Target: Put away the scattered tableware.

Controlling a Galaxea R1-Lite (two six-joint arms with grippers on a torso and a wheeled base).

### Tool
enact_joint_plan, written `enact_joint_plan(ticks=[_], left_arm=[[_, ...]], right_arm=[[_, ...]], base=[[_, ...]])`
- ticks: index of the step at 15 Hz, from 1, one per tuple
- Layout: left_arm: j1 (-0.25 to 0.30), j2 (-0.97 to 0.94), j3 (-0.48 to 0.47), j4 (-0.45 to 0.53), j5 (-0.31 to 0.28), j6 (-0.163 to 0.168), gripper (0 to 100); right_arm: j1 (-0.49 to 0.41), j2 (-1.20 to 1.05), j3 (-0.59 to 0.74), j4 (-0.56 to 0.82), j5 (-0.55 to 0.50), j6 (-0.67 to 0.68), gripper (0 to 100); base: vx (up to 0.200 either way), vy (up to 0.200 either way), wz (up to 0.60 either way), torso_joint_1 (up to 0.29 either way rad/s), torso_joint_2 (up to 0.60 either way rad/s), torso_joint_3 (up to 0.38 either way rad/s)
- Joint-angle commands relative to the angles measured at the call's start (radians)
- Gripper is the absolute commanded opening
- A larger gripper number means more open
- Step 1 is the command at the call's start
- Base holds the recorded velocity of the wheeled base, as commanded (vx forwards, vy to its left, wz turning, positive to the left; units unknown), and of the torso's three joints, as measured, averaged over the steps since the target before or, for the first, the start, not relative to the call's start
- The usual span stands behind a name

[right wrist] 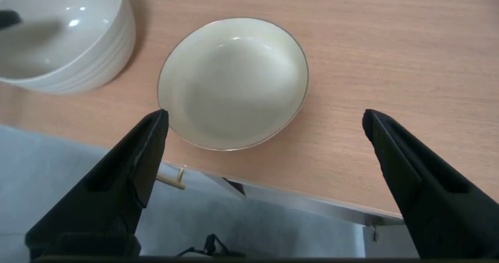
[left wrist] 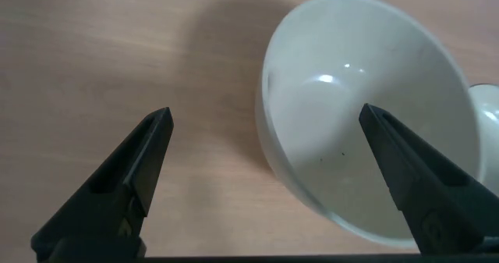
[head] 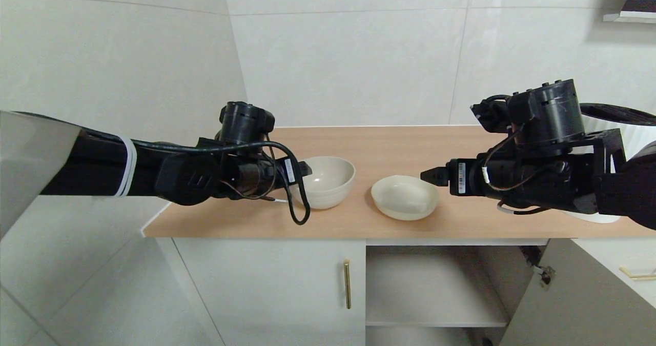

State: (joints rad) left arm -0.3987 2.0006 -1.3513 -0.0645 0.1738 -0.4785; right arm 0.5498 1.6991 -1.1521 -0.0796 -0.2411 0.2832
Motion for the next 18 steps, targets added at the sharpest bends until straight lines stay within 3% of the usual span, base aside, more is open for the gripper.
enact_joint_plan(ticks=[1,5,6,14,18], left_arm=[[-0.002,0.015,-0.003,0.000,0.001,0.000,100],[-0.008,0.017,-0.002,0.000,0.001,0.000,100],[-0.009,0.017,-0.002,0.000,0.001,0.000,0],[-0.012,-0.031,0.012,0.002,0.001,-0.003,0],[-0.012,-0.152,0.096,0.000,-0.005,-0.003,0]], right_arm=[[0.001,-0.001,-0.001,0.000,0.000,0.001,100],[0.001,-0.004,-0.001,-0.002,0.000,0.002,100],[0.001,-0.004,-0.001,-0.002,0.000,0.004,100],[0.001,-0.001,-0.003,-0.006,0.003,0.010,100],[0.001,0.028,-0.009,-0.016,0.003,0.021,100]], base=[[0.000,0.000,0.00,0.000,0.00,0.000],[0.000,0.000,0.00,0.000,0.00,0.000],[0.000,0.000,0.00,0.000,0.00,0.000],[0.000,0.000,0.00,0.000,0.00,0.000],[0.000,0.000,0.00,0.000,0.00,0.000]])
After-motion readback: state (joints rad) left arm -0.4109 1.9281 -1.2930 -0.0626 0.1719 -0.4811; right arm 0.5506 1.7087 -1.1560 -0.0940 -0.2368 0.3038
